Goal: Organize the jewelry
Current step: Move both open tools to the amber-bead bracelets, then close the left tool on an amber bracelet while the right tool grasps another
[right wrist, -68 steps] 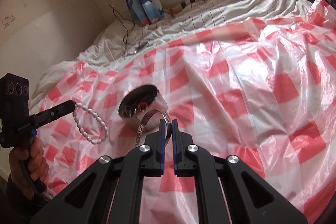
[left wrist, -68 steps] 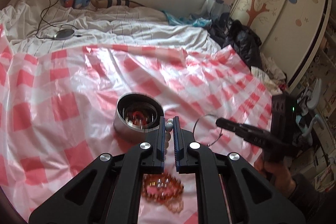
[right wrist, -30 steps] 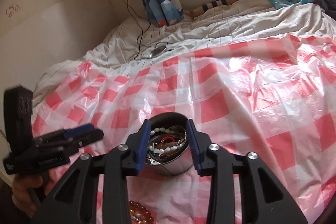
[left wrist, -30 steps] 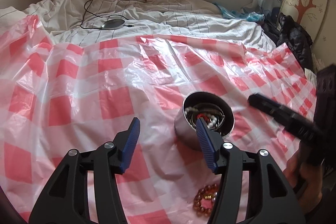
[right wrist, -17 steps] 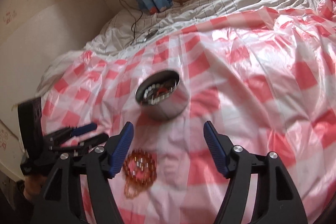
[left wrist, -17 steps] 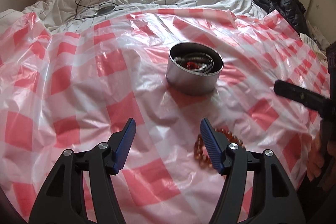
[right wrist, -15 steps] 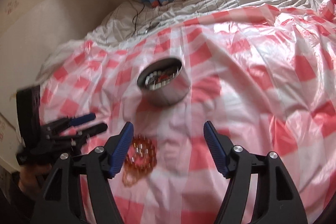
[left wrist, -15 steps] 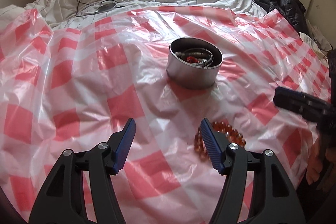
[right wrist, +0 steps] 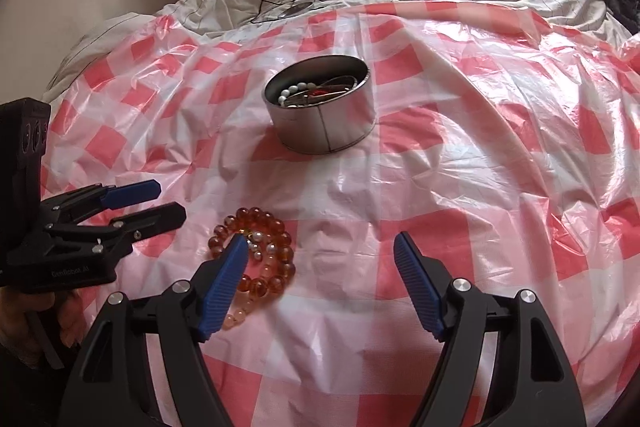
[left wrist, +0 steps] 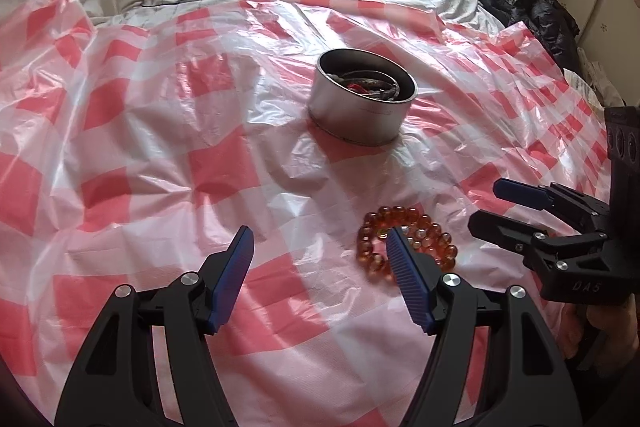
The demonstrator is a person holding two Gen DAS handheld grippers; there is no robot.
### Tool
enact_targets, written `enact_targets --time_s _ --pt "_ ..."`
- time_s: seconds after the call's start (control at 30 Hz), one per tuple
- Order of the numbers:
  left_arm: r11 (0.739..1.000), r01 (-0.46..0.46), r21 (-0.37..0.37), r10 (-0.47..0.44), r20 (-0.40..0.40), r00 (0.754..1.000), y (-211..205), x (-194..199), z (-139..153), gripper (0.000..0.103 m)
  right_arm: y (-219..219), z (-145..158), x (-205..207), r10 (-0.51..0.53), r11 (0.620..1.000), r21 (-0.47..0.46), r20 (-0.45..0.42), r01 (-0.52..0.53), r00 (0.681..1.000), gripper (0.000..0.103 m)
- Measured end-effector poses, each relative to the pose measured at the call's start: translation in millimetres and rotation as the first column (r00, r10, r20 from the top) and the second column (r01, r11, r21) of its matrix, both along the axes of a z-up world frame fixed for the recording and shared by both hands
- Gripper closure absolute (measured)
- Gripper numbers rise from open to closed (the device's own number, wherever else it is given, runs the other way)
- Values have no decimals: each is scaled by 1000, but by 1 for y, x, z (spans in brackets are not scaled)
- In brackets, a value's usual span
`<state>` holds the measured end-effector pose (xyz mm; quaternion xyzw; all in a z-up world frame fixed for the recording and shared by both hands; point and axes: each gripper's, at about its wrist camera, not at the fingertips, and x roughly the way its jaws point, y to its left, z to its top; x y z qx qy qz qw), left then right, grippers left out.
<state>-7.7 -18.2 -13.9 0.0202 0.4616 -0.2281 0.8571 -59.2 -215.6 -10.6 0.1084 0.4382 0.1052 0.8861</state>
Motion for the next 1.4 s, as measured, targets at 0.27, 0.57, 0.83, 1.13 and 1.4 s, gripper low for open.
enact_targets --time_s 0.27,0.57,0.83,1.13,1.4 --pt "999 34 3 -34 -38 999 -24 11 -16 38 -37 -3 4 -106 980 168 -27 109 994 22" --pt "995 27 -97 -38 -113 993 -31 24 -30 38 -55 -7 10 -126 940 310 -64 140 990 22" --pt "995 71 -66 -78 -117 990 -35 22 -32 92 -56 -9 9 -138 938 312 -68 153 988 21" --pt "985 -91 -145 82 -73 994 11 31 -13 93 -16 -6 7 6 982 186 -42 2 999 21" --pt "989 -109 -96 100 -97 990 18 33 -24 93 47 -13 12 172 985 -26 -7 -172 985 22"
